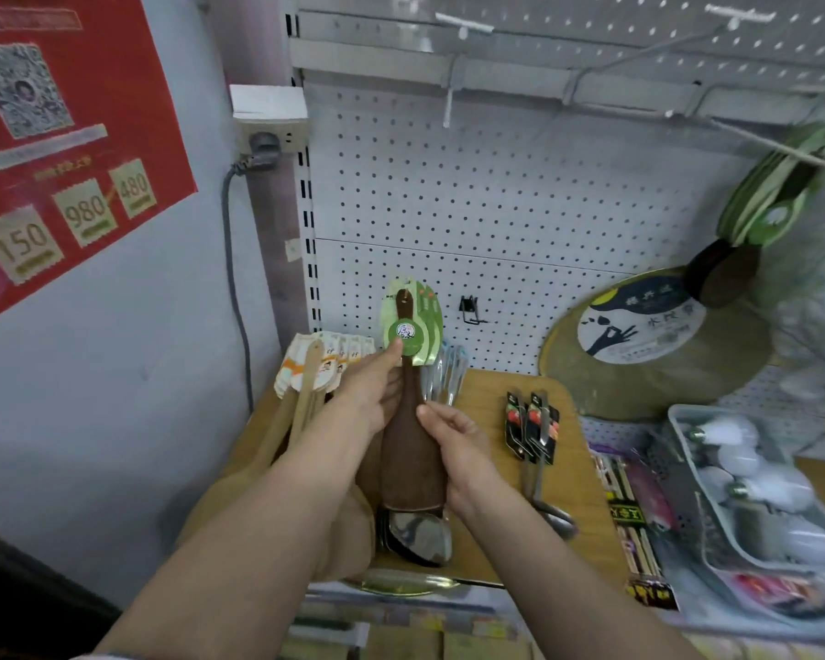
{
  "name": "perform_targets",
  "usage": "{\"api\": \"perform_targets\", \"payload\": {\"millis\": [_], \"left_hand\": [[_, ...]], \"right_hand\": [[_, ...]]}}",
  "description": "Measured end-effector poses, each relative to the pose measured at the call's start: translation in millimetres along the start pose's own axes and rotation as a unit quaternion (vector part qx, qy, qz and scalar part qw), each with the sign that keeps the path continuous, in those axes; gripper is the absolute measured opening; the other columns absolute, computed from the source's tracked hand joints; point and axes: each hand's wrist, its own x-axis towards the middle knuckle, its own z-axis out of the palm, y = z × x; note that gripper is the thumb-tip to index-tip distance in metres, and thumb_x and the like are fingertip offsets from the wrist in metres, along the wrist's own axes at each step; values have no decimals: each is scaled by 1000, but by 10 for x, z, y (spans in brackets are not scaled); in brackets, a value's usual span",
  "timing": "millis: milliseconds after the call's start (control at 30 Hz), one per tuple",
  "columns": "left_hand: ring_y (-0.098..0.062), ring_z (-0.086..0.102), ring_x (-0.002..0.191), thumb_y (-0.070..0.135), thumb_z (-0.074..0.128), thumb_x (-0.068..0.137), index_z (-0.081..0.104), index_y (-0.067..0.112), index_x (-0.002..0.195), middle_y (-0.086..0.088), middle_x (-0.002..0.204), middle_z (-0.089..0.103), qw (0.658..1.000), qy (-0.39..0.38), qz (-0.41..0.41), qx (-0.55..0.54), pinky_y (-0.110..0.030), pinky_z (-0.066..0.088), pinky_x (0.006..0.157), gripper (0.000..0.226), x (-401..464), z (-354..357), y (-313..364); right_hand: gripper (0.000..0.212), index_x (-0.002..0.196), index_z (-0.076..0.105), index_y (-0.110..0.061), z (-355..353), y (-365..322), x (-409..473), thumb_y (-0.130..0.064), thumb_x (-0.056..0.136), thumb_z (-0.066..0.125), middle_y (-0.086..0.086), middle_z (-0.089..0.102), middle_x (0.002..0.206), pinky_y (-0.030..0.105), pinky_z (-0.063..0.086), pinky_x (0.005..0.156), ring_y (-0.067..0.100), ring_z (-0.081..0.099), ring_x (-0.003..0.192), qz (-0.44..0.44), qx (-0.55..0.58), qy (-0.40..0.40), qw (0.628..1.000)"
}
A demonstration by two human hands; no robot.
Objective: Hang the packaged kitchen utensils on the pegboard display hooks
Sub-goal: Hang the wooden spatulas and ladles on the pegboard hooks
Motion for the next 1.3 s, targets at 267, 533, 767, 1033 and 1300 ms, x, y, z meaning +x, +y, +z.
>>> {"api": "perform_targets", "payload": {"millis": [267,533,767,1033,1300], "left_hand": [[-14,62,73,31,74,91,67,12,103,-3,88,70,999,18,-38,35,-19,47,45,24,57,537,-478],[-11,57,72,21,76,89,61,14,89,-3,85,64,995,63,-70,25,-19,46,41,17,32,976,-899],[-20,69,85,26,80,86,66,4,113,-11,99,72,989,115,-84,36,-23,50,49,37,88,1036,-1077],[-18,66,82,22,77,89,63,5,118,-10,100,71,987,104,-111,56,-27,48,57,37,361,961,-1058],[-18,67,80,19,74,92,57,5,127,-10,107,70,986,103,-123,47,-21,49,40,42,587,888,-1055]], "right_hand": [[18,103,69,-4,-690,-89,-98,-6,86,77,24,74,106,50,59,88,32,71,89,25,-18,27,999],[17,96,71,-8,-1210,-94,-106,-9,83,81,21,75,105,52,58,92,34,72,95,43,-36,69,996],[12,93,71,-9,-1356,-68,-6,-10,85,80,16,76,98,42,62,77,33,73,93,86,-65,72,992],[5,90,74,-12,-1138,-3,192,-13,87,79,15,77,92,53,61,82,34,74,89,129,-76,128,980],[12,95,73,-14,-1011,-56,339,-18,85,79,13,76,91,52,62,82,32,73,87,168,-120,156,966]]}}
